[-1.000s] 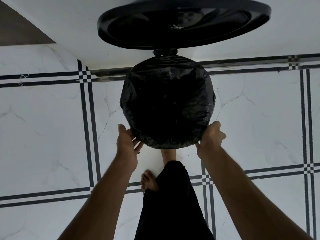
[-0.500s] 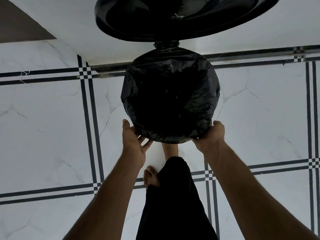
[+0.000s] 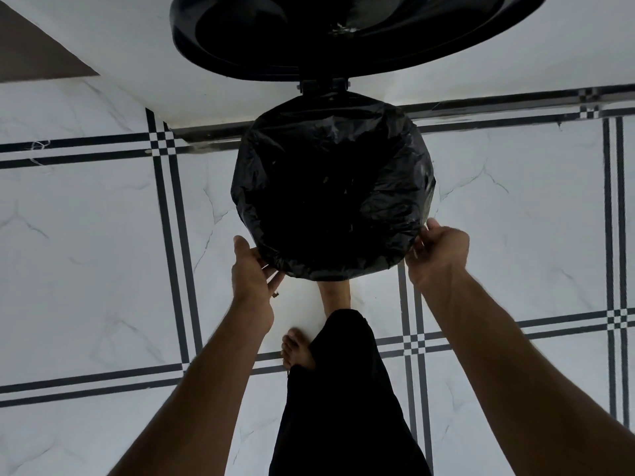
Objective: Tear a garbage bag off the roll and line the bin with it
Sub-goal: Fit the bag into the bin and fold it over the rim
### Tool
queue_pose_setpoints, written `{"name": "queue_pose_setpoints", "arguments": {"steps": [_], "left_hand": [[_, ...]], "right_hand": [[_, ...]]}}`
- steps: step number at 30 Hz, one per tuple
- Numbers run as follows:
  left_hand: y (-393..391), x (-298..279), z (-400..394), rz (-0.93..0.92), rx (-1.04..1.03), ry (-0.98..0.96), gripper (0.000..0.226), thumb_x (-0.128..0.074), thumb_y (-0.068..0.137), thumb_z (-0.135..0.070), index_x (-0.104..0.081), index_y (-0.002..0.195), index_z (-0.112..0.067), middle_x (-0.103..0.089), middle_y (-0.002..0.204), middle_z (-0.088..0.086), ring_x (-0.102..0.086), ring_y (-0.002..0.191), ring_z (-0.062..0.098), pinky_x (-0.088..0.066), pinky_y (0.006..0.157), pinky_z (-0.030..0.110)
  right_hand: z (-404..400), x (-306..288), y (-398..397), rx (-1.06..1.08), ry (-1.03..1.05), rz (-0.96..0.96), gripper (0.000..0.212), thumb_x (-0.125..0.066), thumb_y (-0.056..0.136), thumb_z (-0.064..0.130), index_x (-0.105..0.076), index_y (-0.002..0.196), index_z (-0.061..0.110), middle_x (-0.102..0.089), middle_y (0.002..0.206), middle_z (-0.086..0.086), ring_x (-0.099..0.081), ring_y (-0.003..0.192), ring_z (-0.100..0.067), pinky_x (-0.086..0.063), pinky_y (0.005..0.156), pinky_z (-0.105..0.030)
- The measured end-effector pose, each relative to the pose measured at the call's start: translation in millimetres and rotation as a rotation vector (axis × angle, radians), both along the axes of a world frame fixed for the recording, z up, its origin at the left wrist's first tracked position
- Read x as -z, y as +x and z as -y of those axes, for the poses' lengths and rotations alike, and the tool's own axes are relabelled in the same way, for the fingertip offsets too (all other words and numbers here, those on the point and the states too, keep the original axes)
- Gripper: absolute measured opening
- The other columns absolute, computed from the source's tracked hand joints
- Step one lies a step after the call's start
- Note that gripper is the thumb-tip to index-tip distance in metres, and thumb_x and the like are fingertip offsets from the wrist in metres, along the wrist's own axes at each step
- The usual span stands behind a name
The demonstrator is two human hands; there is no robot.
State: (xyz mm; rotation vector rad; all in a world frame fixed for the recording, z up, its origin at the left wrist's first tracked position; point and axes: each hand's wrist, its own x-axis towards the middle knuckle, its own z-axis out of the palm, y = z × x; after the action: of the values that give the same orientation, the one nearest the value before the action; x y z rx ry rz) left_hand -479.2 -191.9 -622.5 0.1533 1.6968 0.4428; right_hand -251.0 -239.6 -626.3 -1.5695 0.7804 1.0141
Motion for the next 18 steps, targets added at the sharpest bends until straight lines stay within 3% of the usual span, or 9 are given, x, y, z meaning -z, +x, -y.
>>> {"name": "queue_pose_setpoints", "arguments": {"steps": [2, 4, 7, 11, 14, 18], "left_hand": [[0, 0, -4, -0.019, -0.029, 0.012, 0.045, -0.028, 0.102, -0.053, -0.057, 0.114, -0.02, -0.064, 0.12, 0.005, -0.064, 0.104, 0.022, -0.055, 0.072, 0.034], [2, 0, -7, -0.034, -0.032, 0.053, 0.042, -0.032, 0.102, -0.051, -0.05, 0.127, -0.023, -0.06, 0.124, 0.005, -0.064, 0.105, 0.022, -0.057, 0.065, 0.033], [5, -2, -9, -0.07, 0.052, 0.114, 0.027, -0.035, 0.102, -0.045, -0.051, 0.117, -0.03, -0.06, 0.118, 0.001, -0.061, 0.109, 0.022, -0.056, 0.068, 0.032], [2, -2, -8, -0.096, 0.014, 0.087, 0.035, -0.036, 0.104, -0.037, -0.057, 0.126, -0.02, -0.066, 0.116, 0.001, -0.065, 0.104, 0.02, -0.056, 0.071, 0.03], [0, -2, -11, -0.165, 0.063, 0.119, 0.024, -0.049, 0.1, -0.028, -0.067, 0.108, -0.013, -0.072, 0.103, 0.001, -0.069, 0.097, 0.018, -0.058, 0.071, 0.029], [-6, 2, -16, -0.253, 0.114, 0.169, 0.019, -0.059, 0.095, -0.02, -0.064, 0.078, -0.012, -0.073, 0.087, 0.003, -0.071, 0.089, 0.02, -0.062, 0.074, 0.032]], "right_hand": [[-5, -7, 2, -0.153, 0.07, 0.019, 0.018, -0.039, 0.077, 0.008, -0.056, 0.081, 0.013, -0.055, 0.074, 0.003, -0.048, 0.063, -0.013, -0.043, 0.052, -0.021], [-9, -10, 4, -0.305, 0.081, 0.031, 0.012, -0.043, 0.081, 0.017, -0.051, 0.073, 0.017, -0.053, 0.071, 0.004, -0.047, 0.066, -0.014, -0.044, 0.056, -0.024], [-11, -11, 9, -0.393, 0.046, 0.053, 0.017, -0.046, 0.09, 0.02, -0.06, 0.081, 0.018, -0.059, 0.068, 0.007, -0.054, 0.064, -0.011, -0.047, 0.057, -0.025], [-7, -3, 14, -0.369, -0.051, 0.157, 0.011, -0.057, 0.09, 0.005, -0.057, 0.087, 0.016, -0.062, 0.077, -0.002, -0.058, 0.067, -0.017, -0.049, 0.053, -0.024], [-4, 2, 21, -0.425, -0.039, 0.27, 0.017, -0.063, 0.086, -0.003, -0.062, 0.091, 0.013, -0.066, 0.078, -0.008, -0.059, 0.067, -0.021, -0.053, 0.057, -0.023], [-5, 5, 29, -0.636, -0.062, 0.355, 0.014, -0.061, 0.087, -0.002, -0.072, 0.094, -0.002, -0.071, 0.086, -0.015, -0.065, 0.076, -0.025, -0.06, 0.081, -0.036]]}}
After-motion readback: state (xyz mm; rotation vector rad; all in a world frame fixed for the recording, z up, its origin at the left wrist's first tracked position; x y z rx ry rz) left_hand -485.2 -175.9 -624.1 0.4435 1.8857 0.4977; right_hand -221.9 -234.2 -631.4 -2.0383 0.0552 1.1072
